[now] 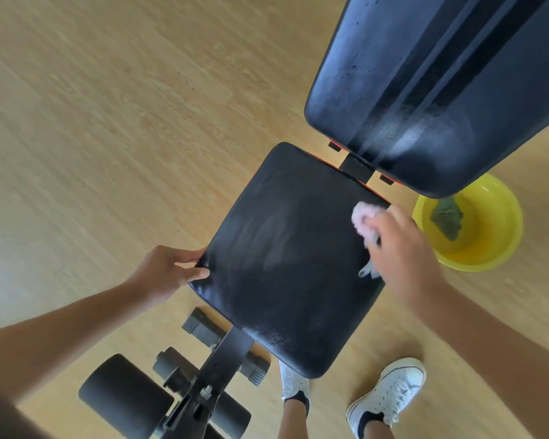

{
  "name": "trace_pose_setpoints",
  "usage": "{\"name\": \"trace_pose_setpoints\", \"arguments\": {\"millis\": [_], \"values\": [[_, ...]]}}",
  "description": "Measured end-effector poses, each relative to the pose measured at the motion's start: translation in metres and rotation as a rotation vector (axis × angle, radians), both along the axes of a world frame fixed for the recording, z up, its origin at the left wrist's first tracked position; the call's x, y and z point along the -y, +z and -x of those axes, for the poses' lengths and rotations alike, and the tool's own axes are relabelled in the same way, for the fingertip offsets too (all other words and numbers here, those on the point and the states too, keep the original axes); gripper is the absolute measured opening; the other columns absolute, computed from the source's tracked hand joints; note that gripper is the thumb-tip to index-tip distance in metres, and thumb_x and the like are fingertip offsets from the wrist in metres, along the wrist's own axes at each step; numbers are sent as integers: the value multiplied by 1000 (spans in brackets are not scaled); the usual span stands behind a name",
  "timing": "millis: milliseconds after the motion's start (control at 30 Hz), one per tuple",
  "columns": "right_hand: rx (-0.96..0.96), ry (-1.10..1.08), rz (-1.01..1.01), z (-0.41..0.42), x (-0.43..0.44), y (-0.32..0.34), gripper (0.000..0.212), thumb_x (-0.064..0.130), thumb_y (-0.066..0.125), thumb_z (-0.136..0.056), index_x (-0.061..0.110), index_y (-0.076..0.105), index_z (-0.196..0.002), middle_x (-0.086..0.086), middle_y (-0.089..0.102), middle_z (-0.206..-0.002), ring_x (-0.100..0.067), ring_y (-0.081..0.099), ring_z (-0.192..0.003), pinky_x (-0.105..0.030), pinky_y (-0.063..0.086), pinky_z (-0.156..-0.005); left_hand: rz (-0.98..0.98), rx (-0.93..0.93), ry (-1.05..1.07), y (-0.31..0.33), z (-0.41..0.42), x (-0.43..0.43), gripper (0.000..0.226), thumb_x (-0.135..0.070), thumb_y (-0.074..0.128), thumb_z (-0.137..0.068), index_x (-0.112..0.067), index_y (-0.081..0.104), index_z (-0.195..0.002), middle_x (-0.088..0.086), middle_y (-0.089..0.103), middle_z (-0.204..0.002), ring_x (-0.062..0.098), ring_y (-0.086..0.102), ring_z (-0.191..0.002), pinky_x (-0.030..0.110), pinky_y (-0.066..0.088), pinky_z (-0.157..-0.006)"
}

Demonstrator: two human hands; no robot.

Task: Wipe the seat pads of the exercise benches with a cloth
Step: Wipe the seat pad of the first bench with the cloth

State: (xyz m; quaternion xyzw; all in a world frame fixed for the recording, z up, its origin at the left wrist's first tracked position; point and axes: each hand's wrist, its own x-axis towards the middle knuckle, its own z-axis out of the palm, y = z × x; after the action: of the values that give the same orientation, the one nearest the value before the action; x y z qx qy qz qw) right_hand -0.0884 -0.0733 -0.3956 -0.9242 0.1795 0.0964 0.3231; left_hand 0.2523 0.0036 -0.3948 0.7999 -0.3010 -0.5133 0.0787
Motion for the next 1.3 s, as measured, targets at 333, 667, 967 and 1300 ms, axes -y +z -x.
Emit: {"name": "trace_pose_setpoints", "arguments": {"millis": [333,667,967,1300], "values": [[55,-631,-17,1,-80,40,29,19,38,-105,32,64,-106,20,52,-96,6,52,-85,0,41,-78,17,-14,15,-4,1,-3,43,-17,85,-79,-28,74,-118,-18,77,-104,6,69,-107,31,51,-102],[-13,-925,249,-117,89,29,31,-7,56,-87,23,60,-92,4,41,-87,-17,43,-61,-17,23,-47,-3,-5,37,3,2,0,38,-17,89,-73,-30,78,-107,-36,71,-74,-5,68,-94,9,48,-77],[49,-111,92,-145,-25,52,21,6,66,-84,19,74,-99,3,68,-96,-14,68,-82,-25,56,-61,12,9,26,22,16,1,39,-15,80,-79,-33,78,-114,-8,81,-107,9,72,-100,22,53,-83],[-253,98,-12,-227,16,45,9,6,61,-93,5,64,-101,-6,44,-89,-24,41,-102,-35,43,-81,-39,57,54,12,11,-2,40,-20,74,-78,-39,66,-44,-12,59,-42,13,47,-47,18,33,-40]]}}
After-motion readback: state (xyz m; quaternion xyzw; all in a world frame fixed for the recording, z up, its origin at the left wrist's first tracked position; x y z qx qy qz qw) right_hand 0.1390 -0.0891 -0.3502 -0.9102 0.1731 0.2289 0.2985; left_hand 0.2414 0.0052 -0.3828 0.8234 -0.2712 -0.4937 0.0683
